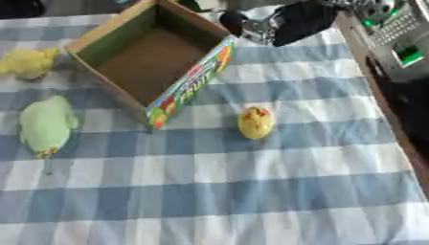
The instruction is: Pick up objects on the table and place them in the box.
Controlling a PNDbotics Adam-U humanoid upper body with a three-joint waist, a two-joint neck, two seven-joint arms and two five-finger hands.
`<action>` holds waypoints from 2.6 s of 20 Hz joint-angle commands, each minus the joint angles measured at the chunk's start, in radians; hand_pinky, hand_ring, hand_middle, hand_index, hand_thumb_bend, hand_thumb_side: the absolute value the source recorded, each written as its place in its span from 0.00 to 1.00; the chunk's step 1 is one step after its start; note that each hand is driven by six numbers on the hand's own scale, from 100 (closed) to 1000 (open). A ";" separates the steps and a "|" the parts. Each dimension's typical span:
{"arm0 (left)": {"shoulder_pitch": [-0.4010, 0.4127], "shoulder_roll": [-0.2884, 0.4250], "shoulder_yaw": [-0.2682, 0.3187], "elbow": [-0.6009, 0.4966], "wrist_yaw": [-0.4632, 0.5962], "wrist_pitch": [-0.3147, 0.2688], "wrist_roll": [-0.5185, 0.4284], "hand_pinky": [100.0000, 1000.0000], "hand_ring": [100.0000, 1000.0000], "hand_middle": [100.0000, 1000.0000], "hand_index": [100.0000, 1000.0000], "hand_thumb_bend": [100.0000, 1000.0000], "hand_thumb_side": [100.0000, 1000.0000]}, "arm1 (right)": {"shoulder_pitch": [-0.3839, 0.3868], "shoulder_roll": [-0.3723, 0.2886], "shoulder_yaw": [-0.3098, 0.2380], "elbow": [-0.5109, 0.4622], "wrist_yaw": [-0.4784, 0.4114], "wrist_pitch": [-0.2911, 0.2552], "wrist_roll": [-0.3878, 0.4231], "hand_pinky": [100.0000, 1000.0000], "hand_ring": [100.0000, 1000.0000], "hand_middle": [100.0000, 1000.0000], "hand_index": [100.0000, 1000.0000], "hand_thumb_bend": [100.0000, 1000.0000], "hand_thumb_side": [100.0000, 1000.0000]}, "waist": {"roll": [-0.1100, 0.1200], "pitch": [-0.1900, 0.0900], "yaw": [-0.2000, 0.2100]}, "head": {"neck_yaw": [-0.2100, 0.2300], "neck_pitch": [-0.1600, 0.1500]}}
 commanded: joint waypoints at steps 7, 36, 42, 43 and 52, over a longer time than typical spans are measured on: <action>-0.003 0.013 -0.005 -0.017 0.003 0.000 -0.003 0.41 0.53 0.55 0.72 0.00 0.78 | -0.030 -0.026 0.029 0.054 -0.070 0.002 0.193 0.85 0.87 0.72 0.90 0.41 0.35 | -0.004 -0.019 0.004 | -0.002 -0.006; -0.009 0.013 -0.003 -0.017 0.002 -0.001 0.000 0.41 0.54 0.55 0.72 0.00 0.78 | 0.180 -0.075 -0.003 0.024 0.121 -0.018 0.286 0.85 0.90 0.73 0.93 0.48 0.28 | -0.009 -0.006 -0.007 | 0.009 -0.018; -0.011 0.011 -0.004 -0.017 0.002 -0.002 -0.002 0.41 0.54 0.55 0.71 0.00 0.78 | 0.221 -0.058 -0.018 0.022 0.149 0.006 0.277 0.84 0.88 0.68 0.90 0.48 0.27 | -0.006 -0.003 -0.006 | 0.007 -0.022; -0.011 0.011 -0.004 -0.017 0.002 -0.002 -0.002 0.41 0.54 0.55 0.71 0.00 0.78 | 0.226 -0.055 -0.019 0.024 0.153 0.008 0.278 0.83 0.88 0.66 0.88 0.49 0.27 | -0.005 -0.002 -0.005 | 0.007 -0.023; -0.012 0.007 -0.005 -0.017 0.004 -0.001 -0.006 0.41 0.54 0.55 0.71 0.00 0.78 | 0.247 -0.030 -0.020 0.014 0.161 0.041 0.236 0.80 0.84 0.52 0.79 0.51 0.27 | -0.002 0.006 -0.002 | 0.005 -0.023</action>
